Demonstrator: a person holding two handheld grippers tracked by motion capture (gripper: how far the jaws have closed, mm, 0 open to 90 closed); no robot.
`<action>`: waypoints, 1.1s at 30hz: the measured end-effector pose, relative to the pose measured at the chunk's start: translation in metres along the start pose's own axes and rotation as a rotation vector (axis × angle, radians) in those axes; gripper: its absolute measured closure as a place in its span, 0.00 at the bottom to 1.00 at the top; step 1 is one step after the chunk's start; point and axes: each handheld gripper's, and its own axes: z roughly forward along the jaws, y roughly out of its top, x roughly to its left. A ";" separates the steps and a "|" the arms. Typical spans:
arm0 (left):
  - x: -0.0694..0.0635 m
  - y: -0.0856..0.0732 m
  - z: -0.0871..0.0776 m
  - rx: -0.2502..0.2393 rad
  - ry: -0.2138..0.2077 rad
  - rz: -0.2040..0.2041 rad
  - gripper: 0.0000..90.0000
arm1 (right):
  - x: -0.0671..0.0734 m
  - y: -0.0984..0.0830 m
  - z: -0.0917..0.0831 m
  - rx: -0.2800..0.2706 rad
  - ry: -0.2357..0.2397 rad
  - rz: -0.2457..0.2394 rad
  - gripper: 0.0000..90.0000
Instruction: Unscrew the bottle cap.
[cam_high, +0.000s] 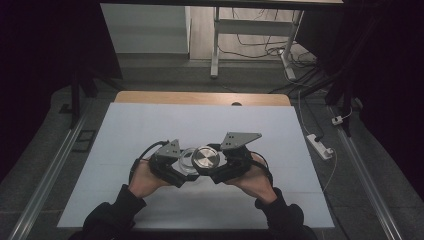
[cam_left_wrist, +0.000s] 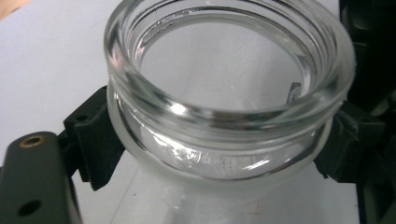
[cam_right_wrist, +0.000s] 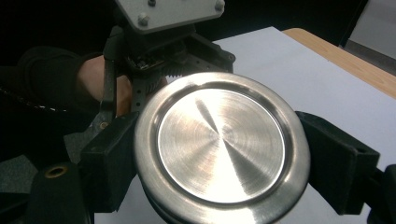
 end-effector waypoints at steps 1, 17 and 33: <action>0.001 0.000 0.000 -0.002 0.005 -0.003 0.17 | 0.000 0.000 0.000 -0.001 -0.002 0.001 0.20; 0.008 -0.003 -0.002 -0.013 0.068 -0.035 0.17 | 0.011 -0.011 -0.010 0.007 -0.024 0.008 0.20; 0.017 -0.001 -0.001 -0.021 0.102 -0.044 0.17 | 0.023 -0.026 -0.013 0.005 -0.017 0.005 0.20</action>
